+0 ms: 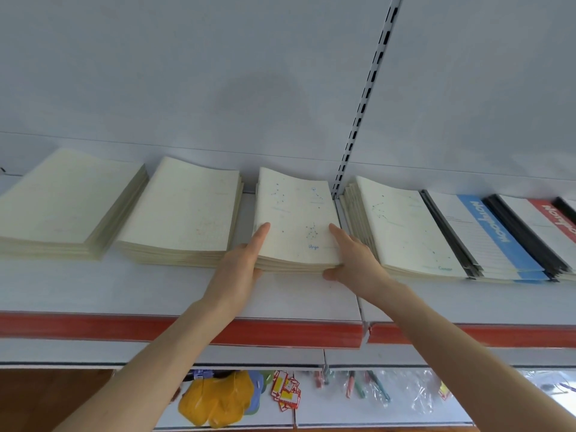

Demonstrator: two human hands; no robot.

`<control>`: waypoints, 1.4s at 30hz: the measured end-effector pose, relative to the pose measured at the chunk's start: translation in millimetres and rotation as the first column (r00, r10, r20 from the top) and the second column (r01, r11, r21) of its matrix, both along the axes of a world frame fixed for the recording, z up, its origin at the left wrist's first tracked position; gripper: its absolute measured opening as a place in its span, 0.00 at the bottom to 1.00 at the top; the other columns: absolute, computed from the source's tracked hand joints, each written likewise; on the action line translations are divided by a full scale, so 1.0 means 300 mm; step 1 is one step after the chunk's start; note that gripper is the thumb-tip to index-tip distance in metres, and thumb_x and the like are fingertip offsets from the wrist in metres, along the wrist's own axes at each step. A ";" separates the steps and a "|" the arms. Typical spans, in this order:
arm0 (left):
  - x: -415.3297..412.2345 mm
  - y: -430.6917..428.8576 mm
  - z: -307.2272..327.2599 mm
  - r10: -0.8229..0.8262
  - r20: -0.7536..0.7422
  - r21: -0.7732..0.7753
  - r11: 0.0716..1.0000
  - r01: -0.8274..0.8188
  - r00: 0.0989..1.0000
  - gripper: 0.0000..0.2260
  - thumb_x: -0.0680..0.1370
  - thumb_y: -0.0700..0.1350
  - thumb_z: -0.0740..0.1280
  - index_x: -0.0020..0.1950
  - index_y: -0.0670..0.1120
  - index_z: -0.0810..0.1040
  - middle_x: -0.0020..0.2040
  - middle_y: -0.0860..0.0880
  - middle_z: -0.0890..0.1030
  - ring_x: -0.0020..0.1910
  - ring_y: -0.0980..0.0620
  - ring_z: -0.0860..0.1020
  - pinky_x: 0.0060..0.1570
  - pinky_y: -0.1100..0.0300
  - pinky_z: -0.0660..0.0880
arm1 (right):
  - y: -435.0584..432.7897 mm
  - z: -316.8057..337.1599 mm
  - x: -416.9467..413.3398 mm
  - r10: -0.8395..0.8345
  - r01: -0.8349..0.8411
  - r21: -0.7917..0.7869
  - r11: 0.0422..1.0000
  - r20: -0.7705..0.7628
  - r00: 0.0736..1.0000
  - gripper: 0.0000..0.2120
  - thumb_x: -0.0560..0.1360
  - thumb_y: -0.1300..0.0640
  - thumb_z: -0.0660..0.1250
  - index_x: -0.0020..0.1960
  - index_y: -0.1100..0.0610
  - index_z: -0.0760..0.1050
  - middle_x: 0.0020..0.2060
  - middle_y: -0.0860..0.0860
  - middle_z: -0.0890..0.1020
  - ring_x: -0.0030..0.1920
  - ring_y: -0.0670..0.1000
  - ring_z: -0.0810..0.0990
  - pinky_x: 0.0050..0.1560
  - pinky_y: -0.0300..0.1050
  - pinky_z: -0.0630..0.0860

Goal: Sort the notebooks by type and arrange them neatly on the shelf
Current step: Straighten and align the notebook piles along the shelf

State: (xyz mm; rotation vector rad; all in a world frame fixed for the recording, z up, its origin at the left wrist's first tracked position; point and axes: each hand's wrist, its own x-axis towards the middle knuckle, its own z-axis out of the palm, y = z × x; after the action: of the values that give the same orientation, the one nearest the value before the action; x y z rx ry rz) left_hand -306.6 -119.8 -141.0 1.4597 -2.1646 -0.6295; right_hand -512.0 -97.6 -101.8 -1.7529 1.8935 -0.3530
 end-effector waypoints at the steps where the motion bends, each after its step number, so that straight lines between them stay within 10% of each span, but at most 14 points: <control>1: -0.001 0.000 0.002 0.004 -0.006 -0.003 1.000 -0.004 1.000 0.35 0.77 0.34 0.64 0.76 0.53 0.49 0.46 0.48 0.71 0.46 0.52 0.71 0.47 0.63 0.65 | -0.002 0.008 0.000 0.005 -0.005 0.022 1.000 0.013 1.000 0.42 0.72 0.62 0.70 0.76 0.52 0.47 0.68 0.55 0.64 0.66 0.55 0.67 0.55 0.40 0.65; 22: 0.003 -0.004 0.018 0.019 0.023 0.016 1.000 -0.019 1.000 0.35 0.77 0.35 0.63 0.76 0.54 0.48 0.37 0.52 0.67 0.36 0.58 0.68 0.43 0.64 0.64 | 0.009 0.008 0.019 0.018 -0.021 -0.042 0.999 -0.077 0.997 0.34 0.73 0.65 0.67 0.73 0.54 0.53 0.63 0.58 0.68 0.57 0.58 0.73 0.56 0.48 0.71; 34: 0.001 0.005 0.121 0.048 -0.169 0.139 0.990 -0.024 0.984 0.26 0.77 0.42 0.67 0.73 0.48 0.62 0.48 0.49 0.77 0.50 0.48 0.77 0.48 0.64 0.68 | 0.017 0.093 0.020 0.013 -0.013 0.050 0.999 0.002 1.000 0.24 0.76 0.55 0.66 0.66 0.63 0.64 0.59 0.58 0.73 0.57 0.58 0.74 0.55 0.49 0.72; 42: 0.010 0.013 0.063 -0.030 0.075 0.035 0.999 0.027 0.997 0.35 0.77 0.39 0.65 0.76 0.53 0.47 0.38 0.54 0.67 0.40 0.54 0.66 0.41 0.66 0.61 | 0.009 0.035 0.018 0.082 -0.078 0.042 0.996 -0.093 0.992 0.32 0.75 0.62 0.66 0.73 0.56 0.53 0.62 0.59 0.69 0.57 0.58 0.73 0.56 0.47 0.71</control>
State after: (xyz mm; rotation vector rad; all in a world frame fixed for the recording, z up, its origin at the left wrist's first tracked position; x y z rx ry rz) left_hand -303.5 -115.8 -122.1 1.4947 -2.2460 -0.6334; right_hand -506.6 -94.8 -91.3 -1.8435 1.8753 -0.2063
